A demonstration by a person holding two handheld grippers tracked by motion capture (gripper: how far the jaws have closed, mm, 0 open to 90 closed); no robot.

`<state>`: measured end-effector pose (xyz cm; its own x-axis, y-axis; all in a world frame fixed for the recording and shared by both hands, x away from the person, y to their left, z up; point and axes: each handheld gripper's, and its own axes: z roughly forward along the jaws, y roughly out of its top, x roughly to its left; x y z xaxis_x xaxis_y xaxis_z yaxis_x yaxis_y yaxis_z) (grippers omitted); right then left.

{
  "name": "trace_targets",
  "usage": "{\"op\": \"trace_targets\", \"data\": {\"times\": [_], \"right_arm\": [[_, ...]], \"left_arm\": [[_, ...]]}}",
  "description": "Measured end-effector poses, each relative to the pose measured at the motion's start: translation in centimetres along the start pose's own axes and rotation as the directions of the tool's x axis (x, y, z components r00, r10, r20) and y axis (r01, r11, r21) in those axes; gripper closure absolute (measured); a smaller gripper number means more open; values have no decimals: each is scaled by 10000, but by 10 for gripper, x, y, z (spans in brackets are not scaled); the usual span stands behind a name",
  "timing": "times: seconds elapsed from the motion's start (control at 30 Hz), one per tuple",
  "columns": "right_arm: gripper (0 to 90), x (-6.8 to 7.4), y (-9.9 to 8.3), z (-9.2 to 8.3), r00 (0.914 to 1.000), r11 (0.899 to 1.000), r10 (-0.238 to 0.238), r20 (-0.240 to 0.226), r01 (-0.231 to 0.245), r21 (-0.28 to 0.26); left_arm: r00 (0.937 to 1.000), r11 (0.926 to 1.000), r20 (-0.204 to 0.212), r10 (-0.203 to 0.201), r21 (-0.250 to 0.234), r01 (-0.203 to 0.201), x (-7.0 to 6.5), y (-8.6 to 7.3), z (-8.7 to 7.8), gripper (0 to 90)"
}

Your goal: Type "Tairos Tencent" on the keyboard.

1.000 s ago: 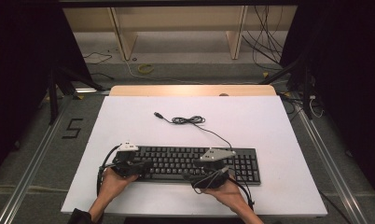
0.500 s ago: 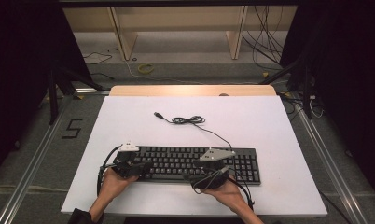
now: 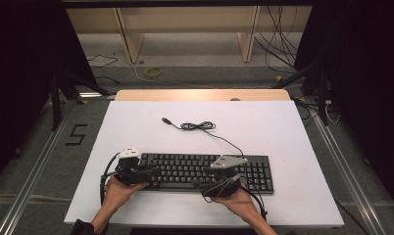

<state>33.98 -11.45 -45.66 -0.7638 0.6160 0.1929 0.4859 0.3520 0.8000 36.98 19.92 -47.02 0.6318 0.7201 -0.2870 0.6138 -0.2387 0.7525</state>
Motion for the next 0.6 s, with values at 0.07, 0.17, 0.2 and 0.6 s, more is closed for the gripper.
{"op": "trace_targets", "data": {"times": [0.07,0.17,0.2,0.6], "right_arm": [[353,0,-1,1,10000,10000,39,6,-39,0],[353,0,-1,2,10000,10000,40,-4,-40,29],[353,0,-1,2,10000,10000,48,-1,-48,17],[352,2,0,5,9999,10000,5,-103,-5,11]], "left_arm": [[9998,9999,134,-148,-84,150,0,0,0,592],[9996,9997,203,-182,-187,186,0,1,-1,533],[9997,9996,168,-169,-220,173,0,1,-2,511],[9988,9931,360,-334,-1110,372,-1,-2,-10,318]]}}
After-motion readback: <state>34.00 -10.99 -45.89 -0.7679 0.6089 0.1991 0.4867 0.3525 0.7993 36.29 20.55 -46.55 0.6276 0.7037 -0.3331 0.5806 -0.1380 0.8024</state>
